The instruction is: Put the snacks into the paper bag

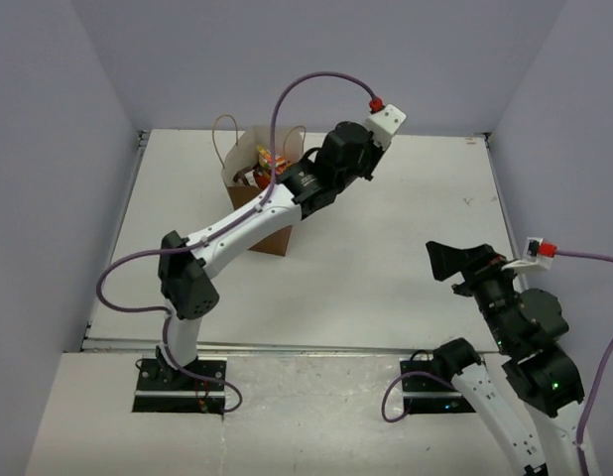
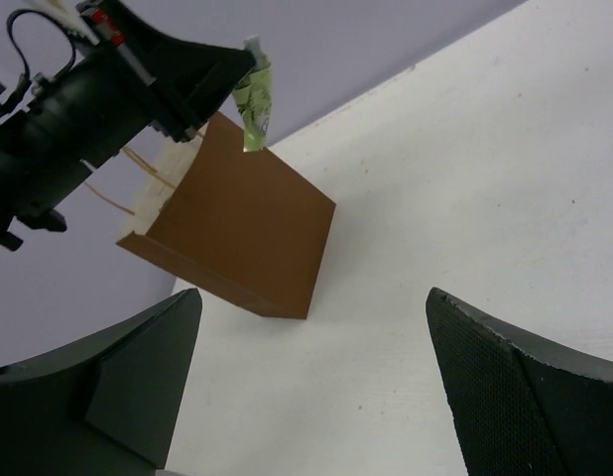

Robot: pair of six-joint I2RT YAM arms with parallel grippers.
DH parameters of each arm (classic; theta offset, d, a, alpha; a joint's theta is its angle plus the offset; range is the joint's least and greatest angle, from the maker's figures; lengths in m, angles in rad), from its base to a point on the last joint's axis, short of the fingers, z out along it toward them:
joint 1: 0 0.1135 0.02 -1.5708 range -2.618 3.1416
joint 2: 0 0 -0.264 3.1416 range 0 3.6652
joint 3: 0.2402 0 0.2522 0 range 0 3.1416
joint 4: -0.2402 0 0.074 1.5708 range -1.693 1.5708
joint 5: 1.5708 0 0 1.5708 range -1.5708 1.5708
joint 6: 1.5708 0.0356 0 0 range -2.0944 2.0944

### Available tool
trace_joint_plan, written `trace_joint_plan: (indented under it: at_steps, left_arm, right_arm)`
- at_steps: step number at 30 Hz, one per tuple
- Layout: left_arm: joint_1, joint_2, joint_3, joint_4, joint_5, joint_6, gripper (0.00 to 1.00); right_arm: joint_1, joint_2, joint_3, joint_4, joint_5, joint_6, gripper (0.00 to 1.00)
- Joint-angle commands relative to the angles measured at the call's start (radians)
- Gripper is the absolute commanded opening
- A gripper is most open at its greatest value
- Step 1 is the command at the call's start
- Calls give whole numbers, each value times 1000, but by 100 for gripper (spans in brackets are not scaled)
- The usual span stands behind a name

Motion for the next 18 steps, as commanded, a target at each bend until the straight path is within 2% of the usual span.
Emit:
trace_joint_plan:
  at_steps: [1, 6, 13, 18]
  left_arm:
    - [10, -112, -91, 33, 119, -132, 0]
    - [12, -339, -247, 145, 260, -196, 0]
    - [62, -628, -425, 236, 300, -230, 0]
    - [159, -724, -501, 217, 295, -234, 0]
  right_arm:
    - [-3, -35, -21, 51, 58, 13, 97]
    - [-3, 1, -30, 43, 35, 21, 97]
    - [-3, 40, -67, 86, -11, 26, 97]
    - [-2, 63, -85, 104, -54, 27, 97]
